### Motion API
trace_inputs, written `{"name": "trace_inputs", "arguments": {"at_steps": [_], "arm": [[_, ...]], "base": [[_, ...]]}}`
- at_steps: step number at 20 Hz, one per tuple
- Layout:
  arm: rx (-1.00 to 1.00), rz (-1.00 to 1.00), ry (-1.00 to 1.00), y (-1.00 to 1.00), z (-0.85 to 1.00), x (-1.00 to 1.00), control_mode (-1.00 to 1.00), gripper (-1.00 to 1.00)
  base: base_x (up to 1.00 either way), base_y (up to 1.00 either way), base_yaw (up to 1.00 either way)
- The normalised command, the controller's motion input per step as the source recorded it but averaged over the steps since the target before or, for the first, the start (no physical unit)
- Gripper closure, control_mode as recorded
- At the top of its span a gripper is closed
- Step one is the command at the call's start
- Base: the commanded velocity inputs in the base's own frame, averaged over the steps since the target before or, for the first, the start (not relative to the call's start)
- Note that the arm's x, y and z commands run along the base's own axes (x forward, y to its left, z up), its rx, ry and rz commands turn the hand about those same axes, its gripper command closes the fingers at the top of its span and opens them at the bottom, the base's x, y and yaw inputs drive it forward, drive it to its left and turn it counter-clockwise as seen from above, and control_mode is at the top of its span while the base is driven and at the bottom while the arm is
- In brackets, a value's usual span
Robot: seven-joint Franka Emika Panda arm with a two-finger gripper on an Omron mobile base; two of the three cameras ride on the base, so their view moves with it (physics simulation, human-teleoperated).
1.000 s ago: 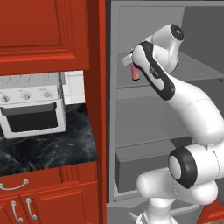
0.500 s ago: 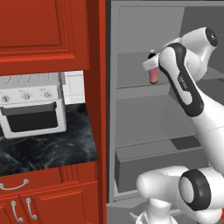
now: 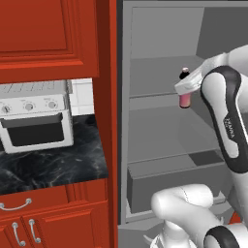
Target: Open the fridge, grab two sodas, and place both sodas inside the bowl with ice on the dining counter.
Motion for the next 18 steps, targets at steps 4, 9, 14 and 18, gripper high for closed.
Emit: {"name": "trace_inputs", "arguments": {"at_steps": [4,9,14,18], "arm": [[0.00,0.00,-0.02,-0.05,-0.25,-1.00,-1.00,1.00],[-0.01,0.01,-0.02,-0.04,-0.42,-1.00,-1.00,1.00],[-0.05,0.04,0.00,0.02,-0.63,-0.94,-1.00,1.00],[-0.08,0.01,0.00,0.24,-0.68,-0.96,-1.00,1.00]], "base": [[0.00,0.00,0.00],[0.00,0.00,0.00],[0.00,0.00,0.00],[0.00,0.00,0.00]]}}
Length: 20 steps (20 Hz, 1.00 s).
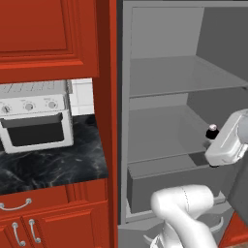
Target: Open the fridge, grab two sodas, and place both sodas inside the bowl with ice on the dining counter.
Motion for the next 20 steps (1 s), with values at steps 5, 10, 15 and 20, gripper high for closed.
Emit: {"name": "trace_inputs", "arguments": {"at_steps": [5,10,15,20], "arm": [[0.00,0.00,0.00,0.00,0.00,0.00,1.00,1.00],[0.00,0.00,0.00,0.00,0.00,0.00,1.00,1.00],[0.00,0.00,0.00,0.00,0.00,0.00,1.00,1.00],[0.00,0.00,0.00,0.00,0.00,0.00,1.00,1.00]], "base": [[-0.83,0.51,-0.04],[-0.73,0.77,-0.18],[-0.76,0.80,-0.32],[-0.73,0.34,-0.56]]}}
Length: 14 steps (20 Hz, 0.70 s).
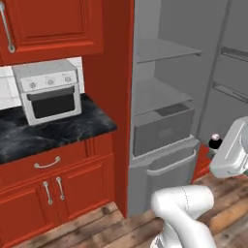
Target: Open the fridge, grab two sodas, and place both sodas inside the bowl with ice on the dining counter.
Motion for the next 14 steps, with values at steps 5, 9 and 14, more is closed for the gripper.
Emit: {"name": "trace_inputs", "arguments": {"at_steps": [5,9,14], "arm": [[0.00,0.00,0.00,0.00,0.00,0.00,1.00,1.00],[0.00,0.00,0.00,0.00,0.00,0.00,1.00,1.00],[0.00,0.00,0.00,0.00,0.00,0.00,1.00,1.00]], "base": [[-0.41,0.11,-0.67],[-0.11,0.00,-0.68],[-0.06,0.00,-0.70]]}}
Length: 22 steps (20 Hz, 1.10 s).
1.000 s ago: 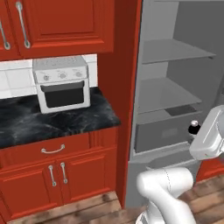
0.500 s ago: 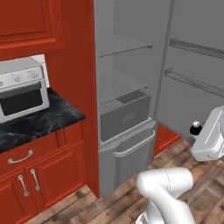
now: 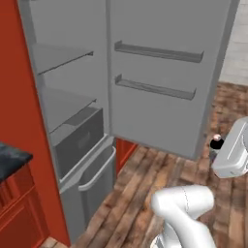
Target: Open the fridge, grab two sodas, and place both sodas inside the bowl with ice on the dining counter.
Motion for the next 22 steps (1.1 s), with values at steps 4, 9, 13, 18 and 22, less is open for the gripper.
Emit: {"name": "trace_inputs", "arguments": {"at_steps": [4,9,13,18,22], "arm": [[0.00,0.00,0.00,0.00,0.00,0.00,1.00,1.00],[0.00,0.00,0.00,0.00,0.00,0.00,1.00,1.00],[0.00,0.00,0.00,0.00,0.00,0.00,1.00,1.00],[0.00,0.00,0.00,0.00,0.00,0.00,1.00,1.00],[0.00,0.00,0.00,0.00,0.00,0.00,1.00,1.00]], "base": [[0.00,0.00,-0.72],[0.02,-0.11,-0.69],[0.18,-0.44,-0.63],[0.65,-0.73,-0.43],[0.83,-0.64,-0.25]]}}
